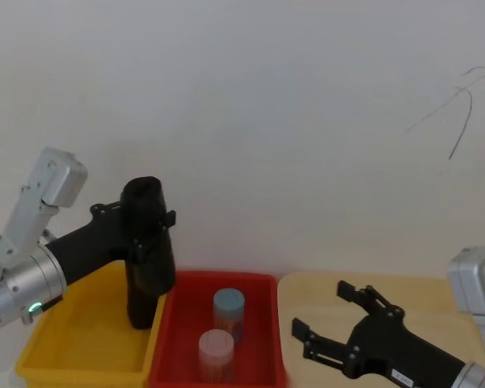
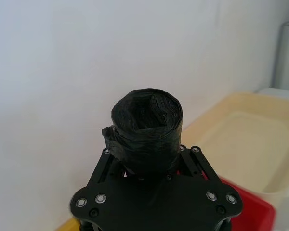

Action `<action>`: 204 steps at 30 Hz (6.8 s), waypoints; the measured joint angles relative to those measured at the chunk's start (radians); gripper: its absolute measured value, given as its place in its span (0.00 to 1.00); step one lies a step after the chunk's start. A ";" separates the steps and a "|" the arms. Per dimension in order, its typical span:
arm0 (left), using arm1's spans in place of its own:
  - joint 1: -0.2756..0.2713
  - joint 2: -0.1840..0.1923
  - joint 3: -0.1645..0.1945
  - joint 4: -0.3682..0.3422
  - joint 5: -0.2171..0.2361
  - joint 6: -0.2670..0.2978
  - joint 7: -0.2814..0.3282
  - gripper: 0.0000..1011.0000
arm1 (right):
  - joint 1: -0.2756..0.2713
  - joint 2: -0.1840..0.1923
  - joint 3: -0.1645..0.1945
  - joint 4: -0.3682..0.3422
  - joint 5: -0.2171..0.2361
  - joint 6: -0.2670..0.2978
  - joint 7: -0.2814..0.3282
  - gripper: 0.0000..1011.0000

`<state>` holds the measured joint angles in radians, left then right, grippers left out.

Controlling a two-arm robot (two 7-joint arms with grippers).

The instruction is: Pick up the garbage bag with the one hand and transfer it to the other hand.

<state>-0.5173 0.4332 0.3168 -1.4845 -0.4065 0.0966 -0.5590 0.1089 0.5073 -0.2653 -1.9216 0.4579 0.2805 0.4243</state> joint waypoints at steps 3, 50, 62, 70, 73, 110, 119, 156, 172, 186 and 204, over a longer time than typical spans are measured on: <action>-0.004 0.008 0.006 -0.007 -0.019 0.003 -0.036 0.38 | 0.019 0.017 -0.010 -0.007 0.013 0.014 0.037 0.99; -0.096 0.038 0.153 -0.031 -0.168 0.098 -0.345 0.38 | 0.135 0.027 -0.128 0.095 0.026 -0.012 0.107 0.99; -0.098 0.038 0.177 -0.034 -0.173 0.091 -0.349 0.38 | 0.157 0.001 -0.167 0.112 0.040 -0.027 0.121 0.99; -0.098 0.035 0.188 -0.028 -0.180 0.090 -0.349 0.38 | 0.184 -0.026 -0.200 0.134 0.044 -0.033 0.127 0.99; -0.098 0.034 0.192 -0.024 -0.184 0.090 -0.348 0.38 | 0.194 -0.036 -0.211 0.145 0.044 -0.034 0.128 0.99; -0.101 0.039 0.221 -0.014 -0.231 0.085 -0.346 0.38 | 0.251 -0.089 -0.267 0.277 0.077 -0.072 0.121 0.99; -0.099 0.038 0.228 -0.022 -0.242 0.091 -0.335 0.38 | 0.262 -0.101 -0.270 0.300 0.098 -0.082 0.122 0.99; -0.097 0.037 0.236 -0.030 -0.256 0.099 -0.320 0.86 | 0.259 -0.099 -0.265 0.305 0.122 -0.104 0.107 0.51; -0.089 0.057 0.221 -0.027 -0.281 0.099 -0.310 0.99 | 0.230 -0.034 -0.228 0.255 0.123 -0.106 0.058 0.51; -0.075 0.069 0.169 -0.040 -0.364 0.131 -0.284 0.99 | 0.226 0.012 -0.224 0.250 0.099 -0.080 0.033 0.51; -0.017 0.096 0.089 -0.068 -0.422 0.146 -0.149 0.99 | 0.226 0.037 -0.178 0.260 0.040 -0.030 -0.070 0.51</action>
<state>-0.5341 0.5290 0.4058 -1.5524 -0.8288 0.2426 -0.7084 0.3353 0.5446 -0.4435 -1.6612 0.4984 0.2506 0.3539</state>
